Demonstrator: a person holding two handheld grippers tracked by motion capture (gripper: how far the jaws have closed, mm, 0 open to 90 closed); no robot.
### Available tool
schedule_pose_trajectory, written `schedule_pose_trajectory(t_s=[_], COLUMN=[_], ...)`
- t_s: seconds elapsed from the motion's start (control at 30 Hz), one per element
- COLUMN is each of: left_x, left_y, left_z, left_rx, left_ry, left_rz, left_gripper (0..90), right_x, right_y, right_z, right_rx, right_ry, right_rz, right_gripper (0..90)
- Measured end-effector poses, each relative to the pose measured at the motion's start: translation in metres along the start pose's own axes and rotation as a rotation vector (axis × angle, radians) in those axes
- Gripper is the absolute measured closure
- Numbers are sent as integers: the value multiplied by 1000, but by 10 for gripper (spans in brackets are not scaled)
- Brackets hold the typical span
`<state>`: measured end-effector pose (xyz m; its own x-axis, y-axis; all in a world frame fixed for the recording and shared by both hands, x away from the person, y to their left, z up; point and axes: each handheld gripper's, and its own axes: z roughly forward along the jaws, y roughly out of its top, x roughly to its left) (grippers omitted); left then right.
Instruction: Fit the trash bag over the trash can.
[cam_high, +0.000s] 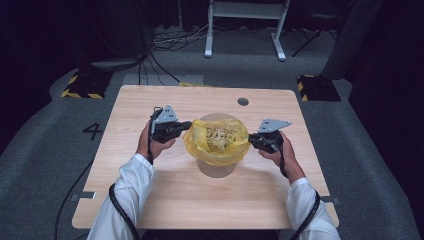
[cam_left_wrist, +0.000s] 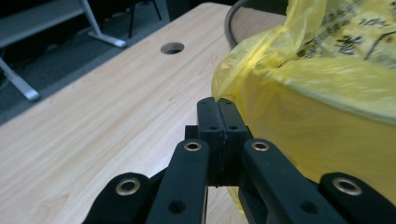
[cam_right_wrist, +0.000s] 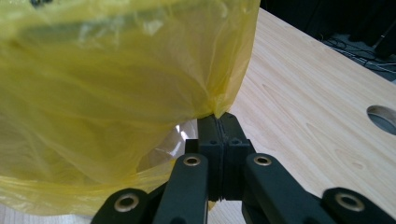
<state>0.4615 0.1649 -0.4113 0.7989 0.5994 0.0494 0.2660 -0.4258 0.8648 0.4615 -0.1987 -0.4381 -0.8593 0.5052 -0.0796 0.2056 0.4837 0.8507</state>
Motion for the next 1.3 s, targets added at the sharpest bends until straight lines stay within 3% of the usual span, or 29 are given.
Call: schedule_pose_trajectory(t_s=[0.13,0.33,0.37,0.47,0.53,0.63,0.7,0.77,0.8,0.87,0.93,1.0,1.03,1.13,1.2,1.3], left_x=[1,-3,-5,-6,-7,-10,-13,-15,-17,-21,-26,-33,-37,-53,-61,-67], left_y=[-3,-5,-6,-13,-18,-24,-28,-31,-34,-39,-44,-47,-48,-48,-45,-39], left_z=[18,42,44,48,47,36,26,15,6,-8,-21,-30,-33,-33,-30,-23], left_rx=[22,80,87,150,148,118,103,89,73,51,20,12,11,33,44,67], left_ry=[-7,-18,-30,-15,-19,10,43,103,106,111,69,22,7,-32,-32,-18], left_rz=[-40,-43,-49,-36,-46,-43,-38,-39,-39,-24,-6,15,47,99,132,171], left_gripper=[900,900,900,900,900,885,803,592,542,423,399,365,358,330,323,363], right_x=[-2,2,2,3,5,10,12,15,16,18,20,25,27,36,43,61], right_y=[-7,-12,-13,-20,-26,-33,-35,-36,-37,-38,-39,-39,-39,-37,-35,-29], right_z=[5,14,14,15,15,13,7,0,-4,-15,-26,-36,-40,-51,-54,-53], right_rx=[-22,-1,-4,28,37,38,26,14,10,-6,-13,-18,-22,-29,-42,-43], right_ry=[1,-13,-14,-3,-2,-10,-28,-65,-89,-126,-165,-172,-177,-161,-131,-73], right_rz=[42,56,59,61,73,77,80,75,74,68,61,35,18,-17,-38,-108], right_gripper=[900,900,900,900,900,900,899,784,744,639,579,535,507,455,425,384])
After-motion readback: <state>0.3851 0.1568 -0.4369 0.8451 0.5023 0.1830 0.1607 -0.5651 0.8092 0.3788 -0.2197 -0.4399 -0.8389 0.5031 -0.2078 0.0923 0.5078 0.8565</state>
